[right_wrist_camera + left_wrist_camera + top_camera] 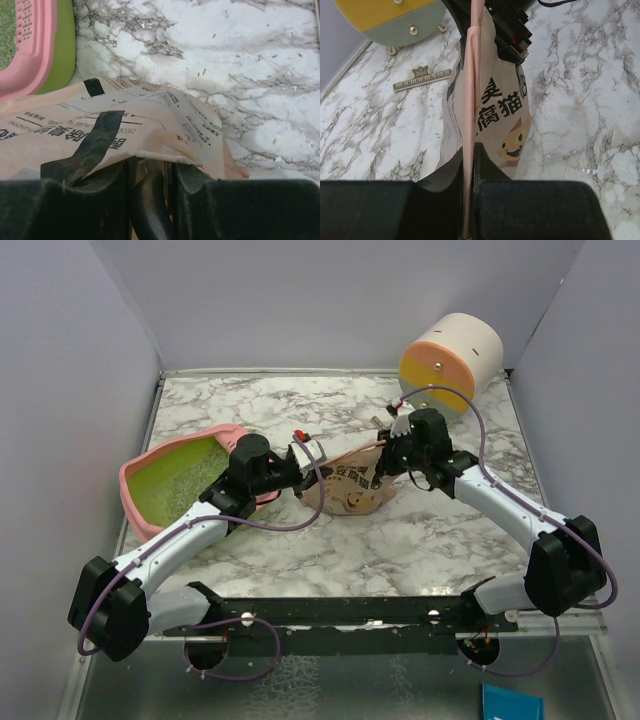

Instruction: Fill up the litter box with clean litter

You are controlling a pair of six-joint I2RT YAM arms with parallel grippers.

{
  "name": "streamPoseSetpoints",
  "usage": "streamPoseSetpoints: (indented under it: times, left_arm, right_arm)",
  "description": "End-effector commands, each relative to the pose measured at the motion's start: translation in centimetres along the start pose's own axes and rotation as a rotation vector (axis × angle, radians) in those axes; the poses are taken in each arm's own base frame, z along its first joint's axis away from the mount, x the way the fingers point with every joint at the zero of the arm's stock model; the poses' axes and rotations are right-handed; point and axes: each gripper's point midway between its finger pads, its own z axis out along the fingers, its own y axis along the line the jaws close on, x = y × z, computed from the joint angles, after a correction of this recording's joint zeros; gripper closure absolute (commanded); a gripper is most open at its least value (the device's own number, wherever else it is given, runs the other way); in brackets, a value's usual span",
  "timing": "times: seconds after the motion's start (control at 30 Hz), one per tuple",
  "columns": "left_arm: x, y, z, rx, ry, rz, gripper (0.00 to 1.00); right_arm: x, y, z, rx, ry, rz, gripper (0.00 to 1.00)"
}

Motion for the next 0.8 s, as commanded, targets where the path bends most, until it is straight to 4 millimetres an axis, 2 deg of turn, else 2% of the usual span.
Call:
streamPoseSetpoints:
  times: [0.0,0.13,0.3,0.47,0.77]
  left_arm:
    - [-3.2,-0.6,-0.2,0.023,-0.105,0.038,1.0]
    - [-2.8,-0.5,-0.1,0.021,-0.097,0.035,1.0]
    - [-2.4,-0.3,0.1,0.011,-0.085,0.03,1.0]
    - [-1.9,-0.1,0.3,0.002,-0.072,0.024,1.0]
    - [-1.7,0.0,0.4,-0.002,-0.063,0.024,1.0]
  right_arm:
    - [10.1,-4.3,2.2,0.127,0.273,0.033,0.99]
    - [10.6,-3.4,2.8,0.075,0.246,0.075,0.99]
    - [9.4,-1.6,3.0,-0.019,0.172,0.14,0.99]
    - [8.2,-0.6,3.0,-0.111,0.105,0.232,0.99]
    - [5.4,-0.2,1.3,-0.313,-0.02,0.403,0.99]
